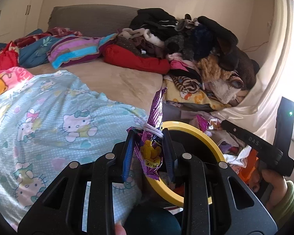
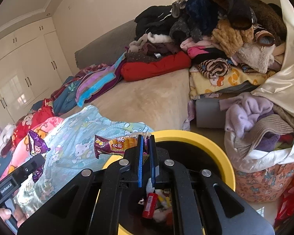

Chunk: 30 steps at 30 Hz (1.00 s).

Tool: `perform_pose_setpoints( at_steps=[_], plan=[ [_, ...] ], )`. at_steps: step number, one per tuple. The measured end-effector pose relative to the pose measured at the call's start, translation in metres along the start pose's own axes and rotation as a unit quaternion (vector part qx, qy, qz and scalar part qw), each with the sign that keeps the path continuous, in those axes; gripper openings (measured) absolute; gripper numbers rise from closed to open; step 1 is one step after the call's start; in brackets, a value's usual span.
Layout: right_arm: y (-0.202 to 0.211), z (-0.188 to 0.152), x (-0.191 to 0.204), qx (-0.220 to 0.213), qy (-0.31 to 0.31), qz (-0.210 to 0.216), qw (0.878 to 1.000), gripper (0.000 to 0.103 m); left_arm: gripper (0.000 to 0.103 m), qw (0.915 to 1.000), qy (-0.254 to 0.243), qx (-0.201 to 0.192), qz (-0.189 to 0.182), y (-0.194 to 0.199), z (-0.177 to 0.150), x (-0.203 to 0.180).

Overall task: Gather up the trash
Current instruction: 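Carry the purple and orange wrappers over the yellow-rimmed bin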

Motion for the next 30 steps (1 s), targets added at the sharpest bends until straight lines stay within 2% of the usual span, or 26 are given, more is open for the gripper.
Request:
perform_pose_setpoints(
  at_steps=[17,30],
  plan=[
    [0.012,0.003,-0.033,-0.021,0.001,-0.056,0.998,0.006,0.022,0.9983,-0.046,0.022,-0.029,-0.01,-0.013,-0.044],
    [0.0,-0.012,-0.064,0.0,-0.029,-0.089,0.996,0.006,0.022,0.9941,-0.074,0.056,-0.056,-0.035,-0.034,-0.075]
  ],
)
Point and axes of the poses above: each gripper's, at about its wrist camera, not at the fingertips, and y roughly against the way its jaws point, x to its left, z to its top, the point moved 3 cm from there along -y, roughly the way its jaws point, and after that the axes turned 3 degrees about z, right-handed, at the moved point
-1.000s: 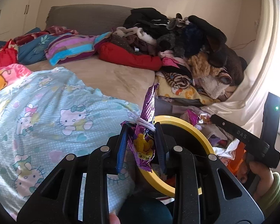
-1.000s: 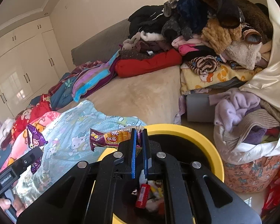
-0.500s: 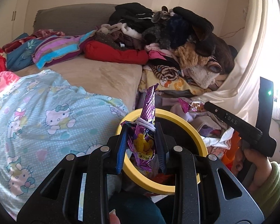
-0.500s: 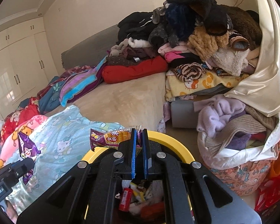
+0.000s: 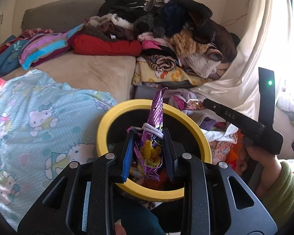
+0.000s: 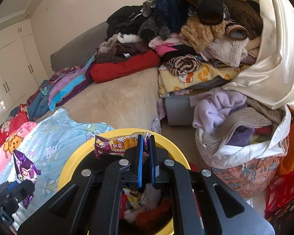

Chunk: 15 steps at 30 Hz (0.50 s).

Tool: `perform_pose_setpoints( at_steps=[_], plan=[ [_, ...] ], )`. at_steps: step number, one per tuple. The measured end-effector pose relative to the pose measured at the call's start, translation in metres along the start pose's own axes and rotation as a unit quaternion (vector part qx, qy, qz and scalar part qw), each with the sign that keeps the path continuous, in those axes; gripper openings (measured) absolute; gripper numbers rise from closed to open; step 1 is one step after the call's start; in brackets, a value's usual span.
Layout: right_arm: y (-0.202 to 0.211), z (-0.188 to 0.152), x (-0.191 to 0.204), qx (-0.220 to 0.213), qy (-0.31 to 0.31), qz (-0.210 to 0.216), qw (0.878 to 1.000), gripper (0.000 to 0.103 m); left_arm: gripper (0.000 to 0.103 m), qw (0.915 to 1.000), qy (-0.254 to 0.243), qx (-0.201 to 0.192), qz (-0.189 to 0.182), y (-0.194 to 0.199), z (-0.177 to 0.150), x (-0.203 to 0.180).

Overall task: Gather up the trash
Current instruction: 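Carry the purple and orange wrappers over the yellow-rimmed bin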

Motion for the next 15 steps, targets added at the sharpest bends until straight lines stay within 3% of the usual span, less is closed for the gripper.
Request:
perform_pose_setpoints(
  at_steps=[15],
  plan=[
    [-0.021,-0.016,-0.01,0.037,-0.007,0.001,0.999,0.007,0.022,0.9984,-0.001,0.05,-0.025,-0.042,-0.014,-0.01]
  ],
)
Point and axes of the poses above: each gripper's, at about its wrist camera, not at the fingertips, and y roughly against the way its jaws point, x to its left, z to its top, the point moved 3 cm from there along -y, roughly the way its jaws point, and after that the axes turned 3 degrees about z, right-handed, at the moved point
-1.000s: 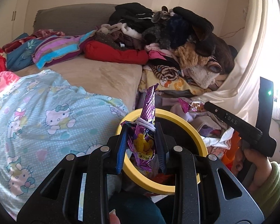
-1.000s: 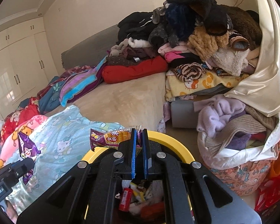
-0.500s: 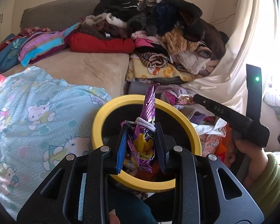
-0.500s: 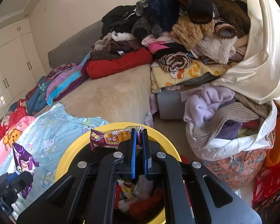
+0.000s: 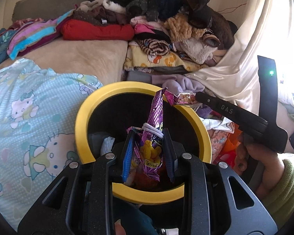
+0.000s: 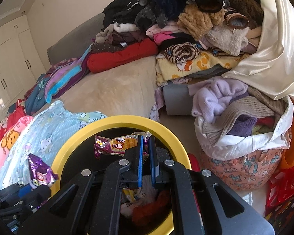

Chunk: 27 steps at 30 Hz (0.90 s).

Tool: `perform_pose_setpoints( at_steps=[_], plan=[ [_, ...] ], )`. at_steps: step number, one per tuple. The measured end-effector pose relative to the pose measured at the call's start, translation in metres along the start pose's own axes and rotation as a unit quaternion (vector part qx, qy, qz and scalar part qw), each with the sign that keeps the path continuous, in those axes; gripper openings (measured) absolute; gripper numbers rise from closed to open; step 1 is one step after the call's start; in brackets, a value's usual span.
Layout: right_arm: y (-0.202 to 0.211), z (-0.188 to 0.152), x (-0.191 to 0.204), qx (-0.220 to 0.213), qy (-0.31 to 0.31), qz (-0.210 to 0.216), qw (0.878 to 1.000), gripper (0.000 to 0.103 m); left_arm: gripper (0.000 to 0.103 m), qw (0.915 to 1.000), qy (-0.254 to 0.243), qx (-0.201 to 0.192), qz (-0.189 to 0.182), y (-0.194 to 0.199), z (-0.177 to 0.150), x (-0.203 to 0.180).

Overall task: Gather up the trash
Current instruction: 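Carry the purple and orange wrappers over the yellow-rimmed bin, then open the left tool over the bin while the right tool releases its wrapper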

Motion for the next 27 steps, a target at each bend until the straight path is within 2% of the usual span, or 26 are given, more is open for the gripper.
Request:
perform_pose_setpoints(
  at_steps=[6,8,9,10,13,19,22,27],
  plan=[
    [-0.007,-0.003,0.0,0.017,-0.005,0.01,1.0,0.008,0.023,0.9998,0.007,0.015,-0.008,-0.016,0.001,0.002],
    [-0.01,-0.005,-0.001,0.025,-0.008,0.015,1.0,0.016,0.027,0.9997,0.013,0.016,-0.011,-0.019,0.002,0.004],
    [-0.01,-0.005,-0.001,0.028,-0.009,0.017,0.999,0.02,0.032,0.9997,0.015,0.016,-0.011,-0.019,0.002,0.005],
    [-0.011,-0.005,-0.001,0.029,-0.011,0.018,0.999,0.028,0.04,0.9997,0.017,0.016,-0.01,-0.019,0.002,0.006],
    [-0.01,-0.005,0.0,0.033,-0.014,0.023,0.999,0.034,0.053,0.9996,0.022,0.012,-0.011,-0.016,0.004,0.009],
    [0.001,-0.003,0.009,0.028,-0.007,0.026,0.999,0.062,0.083,0.9994,0.034,0.006,0.006,-0.002,0.008,0.02],
    [0.011,-0.003,0.015,0.02,0.004,0.026,0.999,0.071,0.091,0.999,0.04,0.0,0.018,0.009,0.009,0.03],
    [0.029,-0.002,0.036,0.0,0.039,0.026,0.999,0.082,0.092,0.9973,0.06,-0.01,0.041,0.027,0.011,0.049]
  ],
)
Point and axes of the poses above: each gripper's, at about its wrist camera, not at the fingertips, and y roughly against the way its jaws point, x to its left, z to its top, the point moved 3 cm from there along -y, roughly the way its jaws point, and after that the axes turned 3 degrees about z, right-handed, at the moved point
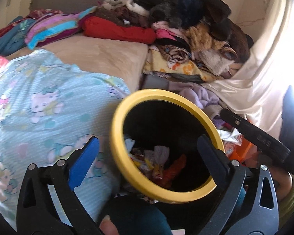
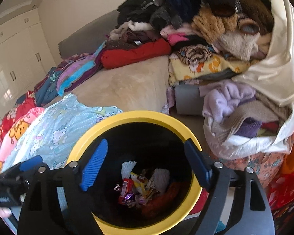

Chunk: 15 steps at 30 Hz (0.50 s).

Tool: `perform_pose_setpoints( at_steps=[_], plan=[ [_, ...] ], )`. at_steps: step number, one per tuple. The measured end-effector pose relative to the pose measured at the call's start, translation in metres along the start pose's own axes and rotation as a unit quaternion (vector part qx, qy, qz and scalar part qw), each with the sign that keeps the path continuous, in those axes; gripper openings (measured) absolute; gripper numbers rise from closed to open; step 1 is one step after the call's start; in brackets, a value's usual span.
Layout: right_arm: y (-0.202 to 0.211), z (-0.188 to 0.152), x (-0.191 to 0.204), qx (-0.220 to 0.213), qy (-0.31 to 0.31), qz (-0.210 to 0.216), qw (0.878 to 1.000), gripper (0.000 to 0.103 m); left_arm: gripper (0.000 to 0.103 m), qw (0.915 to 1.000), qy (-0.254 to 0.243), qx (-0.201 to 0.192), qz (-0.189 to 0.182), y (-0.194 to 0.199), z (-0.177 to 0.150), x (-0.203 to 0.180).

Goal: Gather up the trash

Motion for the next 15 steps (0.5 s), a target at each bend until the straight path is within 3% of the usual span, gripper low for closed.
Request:
perform_pose_setpoints(
  at_steps=[7,15],
  plan=[
    [0.023,0.004,0.03,-0.033,0.028,0.018,0.999,0.095,0.092,0.9989,0.019,-0.023,0.037,0.031,0.006,0.027],
    [0.042,0.001,0.065,-0.057,0.059,0.05,0.995,0.097,0.092,0.9949,0.025,-0.058,0.079,0.064,0.004,0.046]
  ],
)
Point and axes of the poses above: each gripper's, at about its wrist camera, not at the fingertips, and y roughly against the way its jaws point, x to its left, z to its top, the point moved 3 cm from there along -y, roughly the way its jaws point, and after that the axes turned 3 degrees about z, right-handed, at the moved point
